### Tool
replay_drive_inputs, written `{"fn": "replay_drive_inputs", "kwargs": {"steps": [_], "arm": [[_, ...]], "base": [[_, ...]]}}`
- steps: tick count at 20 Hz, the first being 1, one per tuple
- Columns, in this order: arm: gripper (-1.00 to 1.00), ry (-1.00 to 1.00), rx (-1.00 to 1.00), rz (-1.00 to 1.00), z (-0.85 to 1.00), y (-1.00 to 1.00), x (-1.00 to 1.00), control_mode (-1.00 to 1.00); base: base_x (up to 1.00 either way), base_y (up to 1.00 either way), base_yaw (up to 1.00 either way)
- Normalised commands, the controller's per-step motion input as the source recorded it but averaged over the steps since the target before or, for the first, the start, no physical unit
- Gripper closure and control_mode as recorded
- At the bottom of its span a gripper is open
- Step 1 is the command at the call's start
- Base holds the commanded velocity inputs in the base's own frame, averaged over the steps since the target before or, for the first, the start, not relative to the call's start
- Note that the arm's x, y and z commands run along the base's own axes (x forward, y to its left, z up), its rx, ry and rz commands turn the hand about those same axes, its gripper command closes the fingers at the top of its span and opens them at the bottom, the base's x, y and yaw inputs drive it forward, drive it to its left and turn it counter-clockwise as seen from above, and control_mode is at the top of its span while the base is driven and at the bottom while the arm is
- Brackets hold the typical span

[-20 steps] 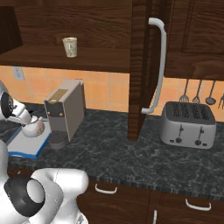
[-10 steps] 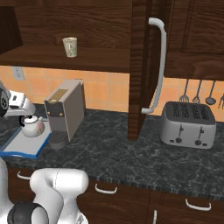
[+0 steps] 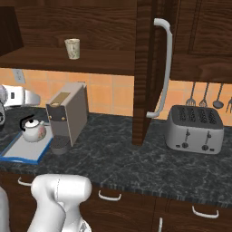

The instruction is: Pick the kettle from the counter and place it on the tray. Then pick the mug from the cabinet and place it on the tray. Then close the cabinet doors.

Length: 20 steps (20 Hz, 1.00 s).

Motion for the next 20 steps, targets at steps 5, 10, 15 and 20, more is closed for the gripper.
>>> {"fn": "replay_drive_inputs", "kwargs": {"steps": [5, 10, 15, 20], "arm": [[-1.0, 0.0, 0.12, 0.0, 0.75, -0.5, 0.07, -1.0], [-1.0, 0.0, 0.13, 0.0, 0.71, -0.45, 0.05, -1.0], [-1.0, 0.0, 0.11, 0.03, 0.6, -0.34, 0.06, -1.0], [-1.0, -0.1, 0.05, 0.15, 0.33, -0.19, 0.2, -1.0]], "base": [[0.0, 0.0, 0.0], [0.0, 0.0, 0.0], [0.0, 0.0, 0.0], [0.0, 0.0, 0.0]]}}
